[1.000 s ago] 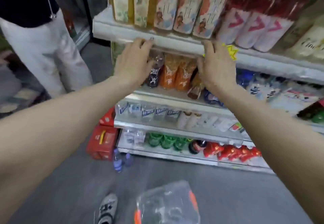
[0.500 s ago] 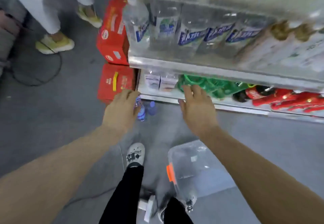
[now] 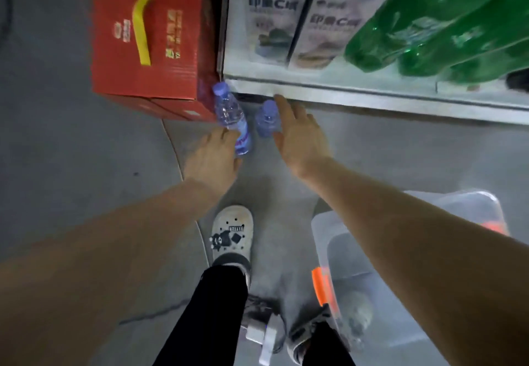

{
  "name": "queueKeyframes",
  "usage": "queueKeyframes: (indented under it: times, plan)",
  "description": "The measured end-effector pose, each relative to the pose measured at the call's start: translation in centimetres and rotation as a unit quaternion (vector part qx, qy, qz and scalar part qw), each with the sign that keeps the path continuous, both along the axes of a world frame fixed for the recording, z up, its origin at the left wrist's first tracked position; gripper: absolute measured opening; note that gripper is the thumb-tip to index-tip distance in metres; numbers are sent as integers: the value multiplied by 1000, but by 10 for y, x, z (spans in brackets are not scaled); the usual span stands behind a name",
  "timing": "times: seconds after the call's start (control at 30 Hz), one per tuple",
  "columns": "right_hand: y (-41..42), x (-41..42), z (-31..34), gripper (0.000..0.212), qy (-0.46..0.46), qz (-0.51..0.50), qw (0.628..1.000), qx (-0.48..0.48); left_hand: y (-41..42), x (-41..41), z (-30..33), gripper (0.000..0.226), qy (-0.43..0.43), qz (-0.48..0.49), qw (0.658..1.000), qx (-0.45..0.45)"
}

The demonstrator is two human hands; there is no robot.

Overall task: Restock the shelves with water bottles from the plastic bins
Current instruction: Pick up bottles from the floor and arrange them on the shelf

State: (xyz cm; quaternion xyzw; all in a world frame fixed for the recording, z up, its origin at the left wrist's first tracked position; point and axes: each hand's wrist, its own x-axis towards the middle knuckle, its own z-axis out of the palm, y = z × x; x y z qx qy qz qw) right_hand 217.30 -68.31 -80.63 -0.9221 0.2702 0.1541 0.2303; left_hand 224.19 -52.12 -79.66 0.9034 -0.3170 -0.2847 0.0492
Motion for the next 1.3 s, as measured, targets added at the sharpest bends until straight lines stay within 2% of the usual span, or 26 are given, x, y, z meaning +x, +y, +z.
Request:
queueKeyframes:
  times: [0.1,0.2,0.27,0.43,0.57,0.67,0.77,0.83,0.93,1.03,1.13,1.23,1.3]
  plan:
    - [-1,25,-45,64,-13,-7,999,32,-2,4,-36,47,1,3,1000,4]
    - [1,32,-67,44,-35,-45,996,61,-3,3,-56,50,10,-2,1000,24]
    - [0,26,-65,37,-55,-61,992,94,-4,1,-58,52,22,-3,999,42]
    - [-26,-15,-17,31,-62,-196,964,171,-15,-14,-30,66,94,17,994,53]
    - [-61,-69,61,29,-78,-223,943,234,-41,-35,23,83,177,61,981,43]
    - [-93,-107,147,23,-95,-261,900,335,-74,-54,88,94,258,38,965,3]
    - [-120,-137,238,21,-104,-301,848,425,-107,-77,164,81,324,-34,944,-51]
    - [-137,-157,305,18,-132,-327,830,433,-128,-91,223,77,354,-56,932,-61]
    - [-157,-184,411,19,-182,-390,817,384,-157,-113,310,79,386,-82,914,-91]
    - [-171,-208,505,15,-250,-456,805,285,-191,-133,407,81,357,-104,917,-143]
    - [-174,-225,584,36,-297,-475,807,186,-224,-150,499,72,326,-156,914,-184]
    - [-180,-241,647,54,-309,-466,817,137,-255,-170,574,49,309,-205,908,-194]
    - [-198,-255,684,62,-321,-463,818,119,-280,-181,617,50,275,-244,908,-202]
